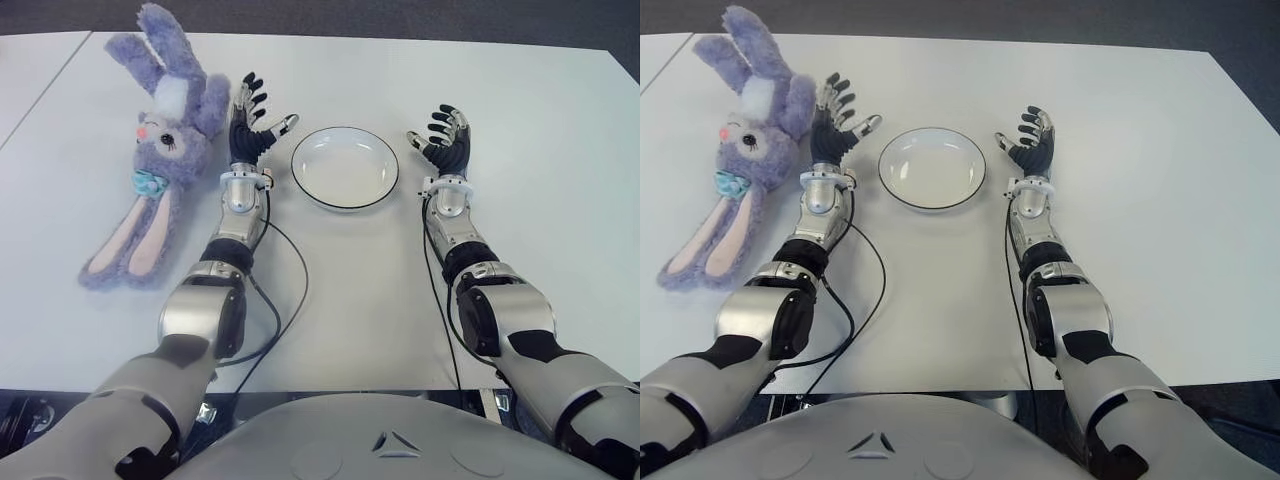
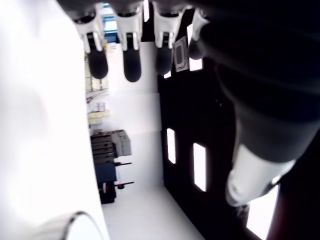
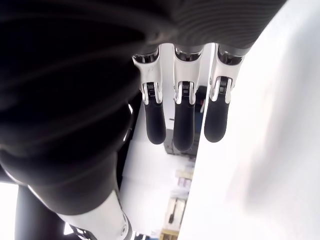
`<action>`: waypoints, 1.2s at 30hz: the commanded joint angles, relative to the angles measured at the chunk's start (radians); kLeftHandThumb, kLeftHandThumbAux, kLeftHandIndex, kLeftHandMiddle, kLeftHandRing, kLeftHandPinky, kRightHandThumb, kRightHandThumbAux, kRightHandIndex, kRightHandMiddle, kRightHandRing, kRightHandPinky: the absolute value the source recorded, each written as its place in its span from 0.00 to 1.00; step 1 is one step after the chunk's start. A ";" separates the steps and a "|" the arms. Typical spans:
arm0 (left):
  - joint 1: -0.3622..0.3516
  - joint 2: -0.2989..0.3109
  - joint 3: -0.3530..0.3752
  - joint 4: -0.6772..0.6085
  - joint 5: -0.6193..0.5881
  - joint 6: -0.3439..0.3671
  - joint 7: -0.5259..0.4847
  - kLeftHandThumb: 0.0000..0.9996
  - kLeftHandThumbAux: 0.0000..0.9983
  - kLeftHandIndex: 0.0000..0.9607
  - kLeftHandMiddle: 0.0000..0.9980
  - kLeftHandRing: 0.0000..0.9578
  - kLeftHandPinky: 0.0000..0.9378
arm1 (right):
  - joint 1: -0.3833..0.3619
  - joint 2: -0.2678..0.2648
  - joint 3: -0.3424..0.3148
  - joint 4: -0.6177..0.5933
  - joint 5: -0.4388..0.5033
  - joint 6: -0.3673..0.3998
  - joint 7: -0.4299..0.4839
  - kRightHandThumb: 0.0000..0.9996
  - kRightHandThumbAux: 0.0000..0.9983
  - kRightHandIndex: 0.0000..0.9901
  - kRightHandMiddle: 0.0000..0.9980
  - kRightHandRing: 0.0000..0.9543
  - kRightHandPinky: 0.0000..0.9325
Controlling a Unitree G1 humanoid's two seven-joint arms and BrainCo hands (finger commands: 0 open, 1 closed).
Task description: Put the doll into the plate.
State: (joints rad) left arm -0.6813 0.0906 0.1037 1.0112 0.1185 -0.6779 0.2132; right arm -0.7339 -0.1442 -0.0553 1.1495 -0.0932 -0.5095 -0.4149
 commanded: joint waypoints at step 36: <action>0.054 0.205 -0.149 -0.310 0.419 -0.063 0.271 0.00 0.71 0.04 0.11 0.11 0.12 | 0.309 0.089 0.038 0.181 -0.044 0.056 -0.011 0.28 0.92 0.21 0.27 0.30 0.35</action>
State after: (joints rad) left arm -0.5801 0.2283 -0.0203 0.7100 0.4569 -0.7329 0.4320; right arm -0.7569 -0.1442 -0.0449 1.1495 -0.0945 -0.5030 -0.4247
